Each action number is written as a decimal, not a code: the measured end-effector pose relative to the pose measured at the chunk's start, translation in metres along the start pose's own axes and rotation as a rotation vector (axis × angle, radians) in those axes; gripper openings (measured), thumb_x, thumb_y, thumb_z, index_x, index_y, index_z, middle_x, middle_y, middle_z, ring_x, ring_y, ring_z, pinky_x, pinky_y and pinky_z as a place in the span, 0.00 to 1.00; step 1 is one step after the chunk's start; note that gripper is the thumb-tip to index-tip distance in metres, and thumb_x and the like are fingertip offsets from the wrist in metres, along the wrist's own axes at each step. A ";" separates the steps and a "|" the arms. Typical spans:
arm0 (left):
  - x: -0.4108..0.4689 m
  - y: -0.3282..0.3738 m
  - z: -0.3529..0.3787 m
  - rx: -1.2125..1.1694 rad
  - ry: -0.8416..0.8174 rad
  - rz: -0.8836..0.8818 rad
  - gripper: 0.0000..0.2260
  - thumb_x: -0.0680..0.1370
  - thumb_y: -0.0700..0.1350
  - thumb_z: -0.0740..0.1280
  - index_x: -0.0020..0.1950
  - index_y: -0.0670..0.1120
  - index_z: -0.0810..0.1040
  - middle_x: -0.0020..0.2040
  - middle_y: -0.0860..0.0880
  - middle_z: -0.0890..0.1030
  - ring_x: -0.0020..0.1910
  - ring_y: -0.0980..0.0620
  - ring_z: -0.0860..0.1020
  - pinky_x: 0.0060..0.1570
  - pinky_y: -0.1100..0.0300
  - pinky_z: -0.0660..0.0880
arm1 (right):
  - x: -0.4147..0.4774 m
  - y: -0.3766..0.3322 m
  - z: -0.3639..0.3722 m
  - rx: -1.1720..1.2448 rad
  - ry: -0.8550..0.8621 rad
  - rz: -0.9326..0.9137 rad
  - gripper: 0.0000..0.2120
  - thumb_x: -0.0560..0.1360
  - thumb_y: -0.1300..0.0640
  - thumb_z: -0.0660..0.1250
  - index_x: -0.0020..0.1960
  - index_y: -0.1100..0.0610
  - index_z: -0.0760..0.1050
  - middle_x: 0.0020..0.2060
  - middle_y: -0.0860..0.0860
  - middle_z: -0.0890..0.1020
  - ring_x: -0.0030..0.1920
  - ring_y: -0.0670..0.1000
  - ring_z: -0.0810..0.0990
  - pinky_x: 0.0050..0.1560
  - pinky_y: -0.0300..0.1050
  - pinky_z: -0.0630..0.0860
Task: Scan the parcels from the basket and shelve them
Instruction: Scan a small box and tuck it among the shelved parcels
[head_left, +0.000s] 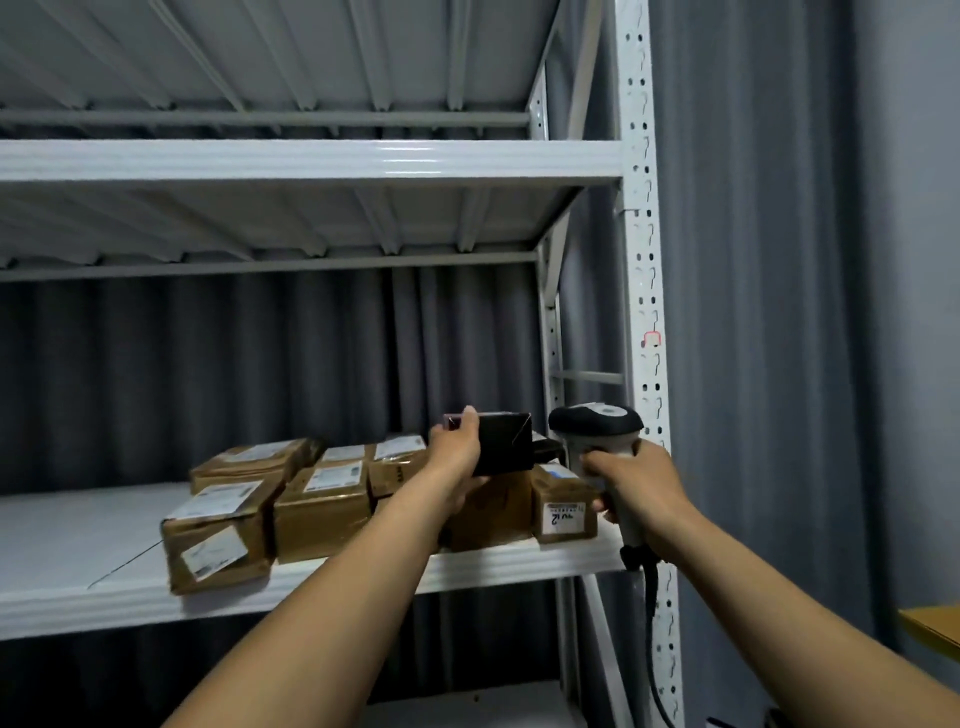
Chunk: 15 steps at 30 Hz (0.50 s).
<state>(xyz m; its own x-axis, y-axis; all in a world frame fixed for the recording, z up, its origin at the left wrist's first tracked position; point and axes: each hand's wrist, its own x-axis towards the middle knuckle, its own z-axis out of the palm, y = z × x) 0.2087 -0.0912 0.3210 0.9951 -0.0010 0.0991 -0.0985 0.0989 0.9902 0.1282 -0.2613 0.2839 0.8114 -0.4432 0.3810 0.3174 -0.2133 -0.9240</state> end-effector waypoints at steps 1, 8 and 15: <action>0.006 -0.001 0.001 0.064 0.023 0.011 0.25 0.80 0.57 0.60 0.71 0.42 0.65 0.66 0.41 0.72 0.60 0.41 0.74 0.38 0.52 0.80 | 0.004 0.002 0.000 -0.010 -0.014 -0.002 0.04 0.70 0.60 0.70 0.42 0.59 0.76 0.30 0.54 0.79 0.24 0.54 0.76 0.27 0.42 0.70; 0.011 -0.025 -0.023 1.181 0.333 0.641 0.34 0.77 0.64 0.61 0.76 0.47 0.58 0.70 0.42 0.68 0.67 0.41 0.69 0.60 0.50 0.70 | 0.015 0.012 0.003 -0.071 -0.050 -0.031 0.04 0.70 0.60 0.69 0.44 0.60 0.79 0.32 0.53 0.81 0.25 0.53 0.77 0.29 0.42 0.72; 0.037 -0.033 -0.024 1.557 0.080 1.041 0.37 0.76 0.49 0.68 0.79 0.52 0.51 0.74 0.46 0.61 0.73 0.45 0.60 0.71 0.51 0.62 | 0.029 0.025 0.002 -0.058 0.006 -0.004 0.04 0.72 0.60 0.70 0.44 0.60 0.77 0.32 0.54 0.80 0.23 0.52 0.76 0.25 0.40 0.71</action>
<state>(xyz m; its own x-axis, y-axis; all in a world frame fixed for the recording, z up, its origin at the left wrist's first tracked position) 0.2486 -0.0705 0.2894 0.5314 -0.4992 0.6844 -0.4608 -0.8483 -0.2610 0.1613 -0.2777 0.2715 0.8074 -0.4474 0.3847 0.2914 -0.2646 -0.9193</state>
